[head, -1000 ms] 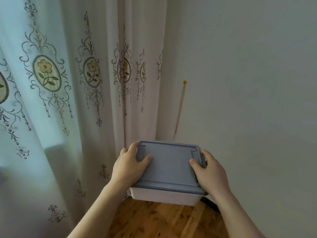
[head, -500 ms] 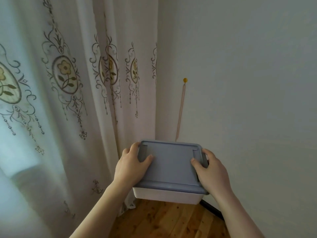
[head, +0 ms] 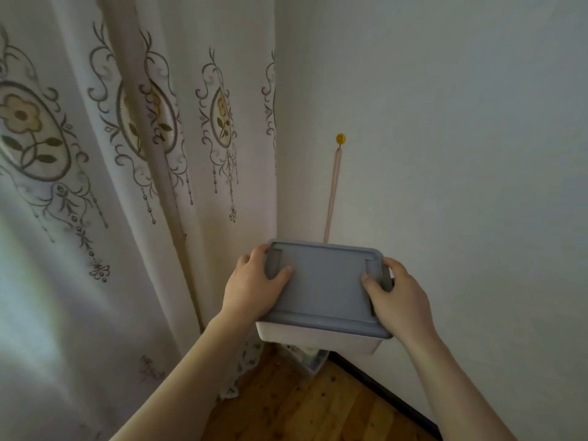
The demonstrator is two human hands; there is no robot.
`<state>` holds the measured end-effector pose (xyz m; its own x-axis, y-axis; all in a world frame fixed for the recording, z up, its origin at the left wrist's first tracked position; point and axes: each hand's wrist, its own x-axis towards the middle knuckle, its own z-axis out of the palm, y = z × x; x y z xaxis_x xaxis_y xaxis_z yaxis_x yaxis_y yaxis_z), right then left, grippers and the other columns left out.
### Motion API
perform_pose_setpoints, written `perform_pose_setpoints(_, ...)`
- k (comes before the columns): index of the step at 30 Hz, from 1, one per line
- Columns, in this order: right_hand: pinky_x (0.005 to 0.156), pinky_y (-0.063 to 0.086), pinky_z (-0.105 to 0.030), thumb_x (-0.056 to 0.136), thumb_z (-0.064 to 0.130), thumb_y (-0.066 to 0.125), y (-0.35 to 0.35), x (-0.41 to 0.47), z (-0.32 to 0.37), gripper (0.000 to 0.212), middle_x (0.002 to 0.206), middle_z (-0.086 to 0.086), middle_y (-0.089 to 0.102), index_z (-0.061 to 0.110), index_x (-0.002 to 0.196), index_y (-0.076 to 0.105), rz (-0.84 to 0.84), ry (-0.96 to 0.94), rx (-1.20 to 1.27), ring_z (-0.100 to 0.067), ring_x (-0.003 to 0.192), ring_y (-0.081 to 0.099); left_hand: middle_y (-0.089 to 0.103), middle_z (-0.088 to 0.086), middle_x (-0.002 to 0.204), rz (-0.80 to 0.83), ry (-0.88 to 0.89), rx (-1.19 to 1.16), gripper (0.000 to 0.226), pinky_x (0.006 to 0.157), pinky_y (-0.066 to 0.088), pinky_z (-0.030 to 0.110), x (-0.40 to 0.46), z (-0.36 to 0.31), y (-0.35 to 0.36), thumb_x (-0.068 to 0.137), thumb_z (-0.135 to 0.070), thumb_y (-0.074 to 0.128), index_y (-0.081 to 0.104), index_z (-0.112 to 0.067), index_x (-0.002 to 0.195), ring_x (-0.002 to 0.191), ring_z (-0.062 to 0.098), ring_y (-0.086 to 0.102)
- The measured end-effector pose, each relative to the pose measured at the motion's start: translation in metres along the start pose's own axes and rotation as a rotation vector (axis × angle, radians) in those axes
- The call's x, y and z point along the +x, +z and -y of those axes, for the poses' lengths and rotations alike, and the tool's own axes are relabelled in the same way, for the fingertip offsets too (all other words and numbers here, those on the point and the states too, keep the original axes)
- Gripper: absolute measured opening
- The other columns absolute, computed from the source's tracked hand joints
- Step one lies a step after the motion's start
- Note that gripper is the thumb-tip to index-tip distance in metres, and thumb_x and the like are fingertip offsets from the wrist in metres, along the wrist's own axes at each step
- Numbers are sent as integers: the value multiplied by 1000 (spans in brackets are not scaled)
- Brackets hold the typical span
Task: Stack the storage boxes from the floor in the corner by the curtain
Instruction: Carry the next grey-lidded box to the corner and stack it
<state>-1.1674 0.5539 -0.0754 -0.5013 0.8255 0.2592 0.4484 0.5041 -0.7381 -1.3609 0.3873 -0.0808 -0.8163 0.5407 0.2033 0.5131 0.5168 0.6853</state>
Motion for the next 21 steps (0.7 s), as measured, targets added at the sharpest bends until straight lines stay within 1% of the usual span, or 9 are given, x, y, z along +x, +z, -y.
perform_pose_setpoints(2,60,34,-16,93,48,59,6,15,-5,55,100,10,57,26,141,47,-2,5,-9,2,75,47,51,-1,127,-4,7,-4,71,75,43,29,17,0,9,82,-68,55,35,-35,142,89,12,48)
perform_pose_setpoints(5,74,40,-27,92,49,59,19,35,-10,59,121,-4,62,24,144,44,2,38,-21,-16,95,56,53,0,128,3,30,-17,70,79,46,33,43,2,19,81,-66,57,37,-33,141,98,18,54)
perform_pose_setpoints(7,80,44,-30,93,51,58,28,47,-14,61,124,-6,61,24,146,42,10,61,-28,-23,106,59,53,1,128,12,52,-17,70,82,47,36,58,4,25,82,-63,58,38,-31,140,106,23,56)
perform_pose_setpoints(9,84,46,-33,92,51,58,41,62,-18,62,126,-7,61,24,146,41,12,85,-45,-26,109,59,53,1,129,34,61,-24,69,81,48,36,78,11,34,83,-62,58,37,-30,141,108,25,56)
perform_pose_setpoints(11,83,46,-32,92,51,58,55,76,-19,63,127,-7,61,24,146,41,9,109,-59,-26,110,60,52,2,128,60,63,-33,68,76,44,34,100,20,42,84,-61,58,36,-29,141,106,27,57)
perform_pose_setpoints(13,79,43,-29,92,52,58,74,95,-19,63,127,-6,61,23,145,41,-10,130,-65,-25,109,60,51,3,128,101,66,-44,68,75,42,33,129,30,52,85,-60,58,36,-27,141,106,29,57)
perform_pose_setpoints(16,68,41,-25,92,50,59,97,116,-17,60,121,-4,62,24,144,42,-45,150,-76,-22,96,59,49,5,130,144,88,-53,67,79,43,33,171,40,63,87,-56,59,37,-25,142,111,29,54)
perform_pose_setpoints(18,62,36,-19,93,47,59,117,130,-15,57,115,-2,61,25,143,43,-72,185,-72,-14,85,52,50,7,131,176,99,-51,66,86,45,36,201,50,71,87,-54,61,39,-23,141,115,30,52)
perform_pose_setpoints(21,73,43,-27,93,47,59,142,150,-10,59,118,-4,61,25,145,41,-76,251,-66,-17,92,56,53,10,129,208,125,-55,65,92,44,38,242,63,79,86,-51,63,42,-20,139,115,30,52)
